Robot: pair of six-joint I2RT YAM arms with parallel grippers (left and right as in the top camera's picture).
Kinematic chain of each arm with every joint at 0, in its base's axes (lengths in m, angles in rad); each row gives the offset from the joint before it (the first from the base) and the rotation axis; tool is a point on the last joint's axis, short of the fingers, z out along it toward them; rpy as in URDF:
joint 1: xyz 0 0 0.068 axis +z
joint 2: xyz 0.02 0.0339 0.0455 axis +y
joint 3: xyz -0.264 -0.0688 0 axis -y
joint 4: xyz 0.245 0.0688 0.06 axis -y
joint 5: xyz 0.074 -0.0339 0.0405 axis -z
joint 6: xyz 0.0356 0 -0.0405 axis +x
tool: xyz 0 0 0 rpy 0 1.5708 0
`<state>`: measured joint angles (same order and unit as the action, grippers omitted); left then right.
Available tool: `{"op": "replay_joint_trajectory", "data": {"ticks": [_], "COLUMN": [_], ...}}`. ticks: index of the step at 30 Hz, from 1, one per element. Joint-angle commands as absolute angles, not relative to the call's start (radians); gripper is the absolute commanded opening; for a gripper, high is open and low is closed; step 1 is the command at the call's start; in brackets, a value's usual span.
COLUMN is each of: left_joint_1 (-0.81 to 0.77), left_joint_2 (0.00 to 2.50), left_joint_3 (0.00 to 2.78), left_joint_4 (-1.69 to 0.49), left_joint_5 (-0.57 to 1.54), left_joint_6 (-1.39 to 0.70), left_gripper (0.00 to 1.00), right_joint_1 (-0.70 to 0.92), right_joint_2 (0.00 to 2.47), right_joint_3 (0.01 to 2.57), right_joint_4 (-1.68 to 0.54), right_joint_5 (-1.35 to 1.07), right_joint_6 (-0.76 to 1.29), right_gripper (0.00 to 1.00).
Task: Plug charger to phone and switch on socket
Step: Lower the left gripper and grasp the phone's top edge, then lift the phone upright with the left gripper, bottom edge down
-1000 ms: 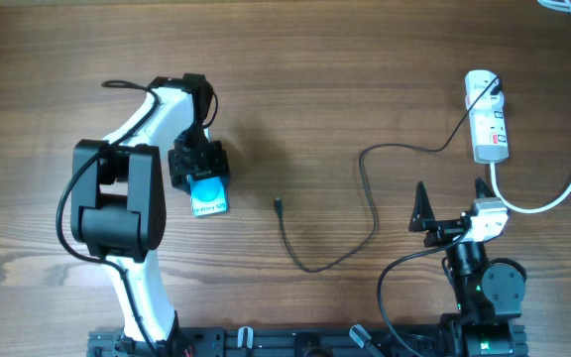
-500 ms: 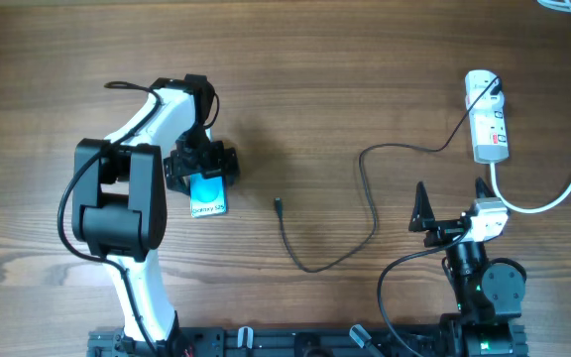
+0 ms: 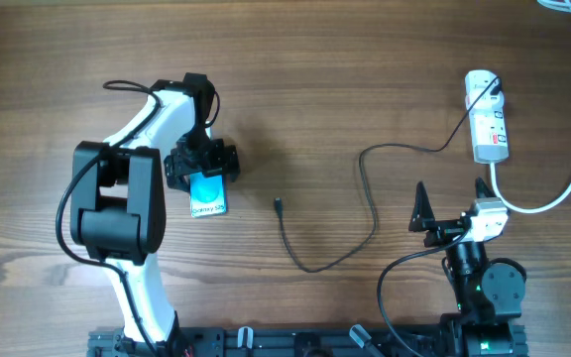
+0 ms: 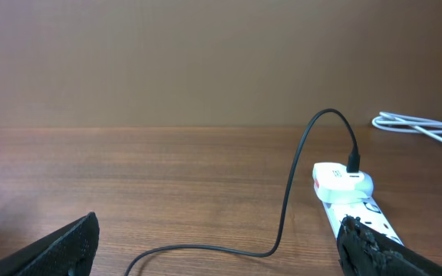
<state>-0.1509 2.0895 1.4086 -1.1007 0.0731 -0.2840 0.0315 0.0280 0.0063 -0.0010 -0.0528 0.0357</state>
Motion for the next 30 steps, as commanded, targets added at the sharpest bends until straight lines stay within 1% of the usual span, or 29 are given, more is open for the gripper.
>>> {"op": "replay_joint_trajectory", "data": {"ticks": [1,6,13,24,30], "left_joint_1": [-0.152,-0.153,-0.154,-0.154,-0.154], "left_joint_2": [2.035,1.905,1.895,1.895,1.895], "left_joint_3": [1.386,1.386,1.342,1.131,1.111], "left_joint_4": [-1.048,-1.032,-1.023,-0.746,-0.723], "left_joint_5": [0.01,0.002,0.002,0.002,0.002], "left_joint_6": [-0.327,-0.325,-0.323,-0.323,-0.322], "left_gripper": [1.0,1.0,1.0,1.0,0.98], "right_joint_1": [0.036,0.036,0.036,0.036,0.036], "right_joint_2": [0.023,0.023,0.023,0.023,0.023], "right_joint_3": [0.005,0.005,0.005,0.005,0.005], "right_joint_4": [0.001,0.001,0.001,0.001,0.001], "right_joint_5": [-0.068,-0.068,-0.068,-0.068,-0.068], "right_joint_6": [0.027,0.027,0.027,0.027,0.027], "right_gripper": [1.0,1.0,1.0,1.0,1.0]}}
